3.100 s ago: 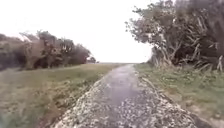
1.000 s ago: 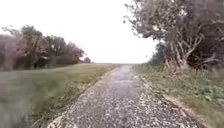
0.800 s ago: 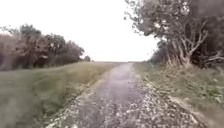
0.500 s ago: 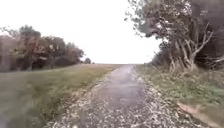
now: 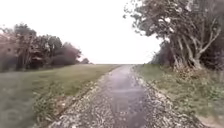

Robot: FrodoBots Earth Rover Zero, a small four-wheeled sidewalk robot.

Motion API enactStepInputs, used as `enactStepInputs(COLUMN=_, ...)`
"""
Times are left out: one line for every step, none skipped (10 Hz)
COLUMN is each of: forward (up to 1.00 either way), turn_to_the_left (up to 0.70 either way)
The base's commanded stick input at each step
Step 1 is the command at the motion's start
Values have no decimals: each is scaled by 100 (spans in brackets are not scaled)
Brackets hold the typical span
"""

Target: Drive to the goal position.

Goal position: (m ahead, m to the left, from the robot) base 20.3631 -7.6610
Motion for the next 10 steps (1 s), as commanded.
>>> enactStepInputs(forward=99, turn_to_the_left=0)
enactStepInputs(forward=99, turn_to_the_left=0)
enactStepInputs(forward=99, turn_to_the_left=0)
enactStepInputs(forward=99, turn_to_the_left=0)
enactStepInputs(forward=99, turn_to_the_left=0)
enactStepInputs(forward=99, turn_to_the_left=0)
enactStepInputs(forward=99, turn_to_the_left=0)
enactStepInputs(forward=99, turn_to_the_left=0)
enactStepInputs(forward=99, turn_to_the_left=0)
enactStepInputs(forward=99, turn_to_the_left=0)
